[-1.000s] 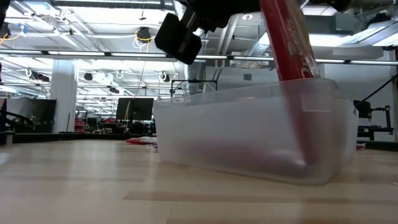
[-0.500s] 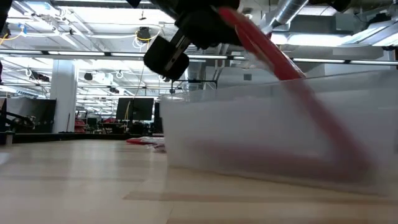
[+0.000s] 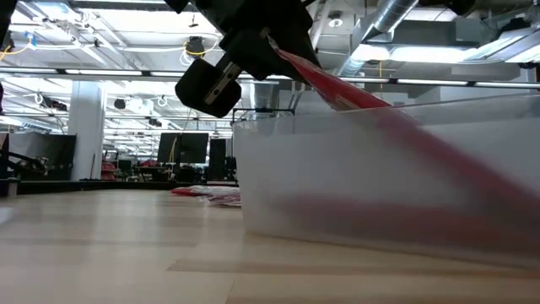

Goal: Sort popcorn bags into baskets
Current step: Put the red popcorn bag into the transparent bin

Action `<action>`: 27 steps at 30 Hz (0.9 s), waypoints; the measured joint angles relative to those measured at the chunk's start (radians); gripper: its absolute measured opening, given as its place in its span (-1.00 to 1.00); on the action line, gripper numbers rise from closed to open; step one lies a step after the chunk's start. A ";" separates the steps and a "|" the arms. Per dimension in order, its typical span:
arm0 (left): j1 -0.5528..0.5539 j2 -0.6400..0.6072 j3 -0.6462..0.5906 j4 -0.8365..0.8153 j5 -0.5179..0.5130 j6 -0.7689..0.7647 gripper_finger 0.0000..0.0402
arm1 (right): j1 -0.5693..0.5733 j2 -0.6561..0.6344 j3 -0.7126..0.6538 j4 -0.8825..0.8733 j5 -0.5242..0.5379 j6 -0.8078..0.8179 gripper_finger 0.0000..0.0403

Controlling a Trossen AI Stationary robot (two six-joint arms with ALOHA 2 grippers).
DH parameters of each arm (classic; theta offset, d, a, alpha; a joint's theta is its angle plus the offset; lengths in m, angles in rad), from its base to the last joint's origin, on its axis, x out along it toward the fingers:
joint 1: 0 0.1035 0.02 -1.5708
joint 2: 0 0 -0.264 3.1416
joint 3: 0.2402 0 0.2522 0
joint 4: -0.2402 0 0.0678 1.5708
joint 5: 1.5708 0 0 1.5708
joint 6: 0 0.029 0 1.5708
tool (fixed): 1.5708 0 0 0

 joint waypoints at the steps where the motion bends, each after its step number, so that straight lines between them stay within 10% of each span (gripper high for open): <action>1: 0.000 0.000 0.000 -0.006 0.000 0.001 -1.00 | 0.000 0.000 0.000 0.000 0.000 -0.001 0.34; 19: 0.045 -0.002 0.000 -0.058 0.073 0.052 -0.27 | 0.000 0.000 0.000 0.000 0.002 -0.031 0.34; 27: 0.121 -0.069 0.000 -0.051 0.170 0.089 -0.07 | -0.050 0.018 0.000 -0.188 0.244 0.080 0.34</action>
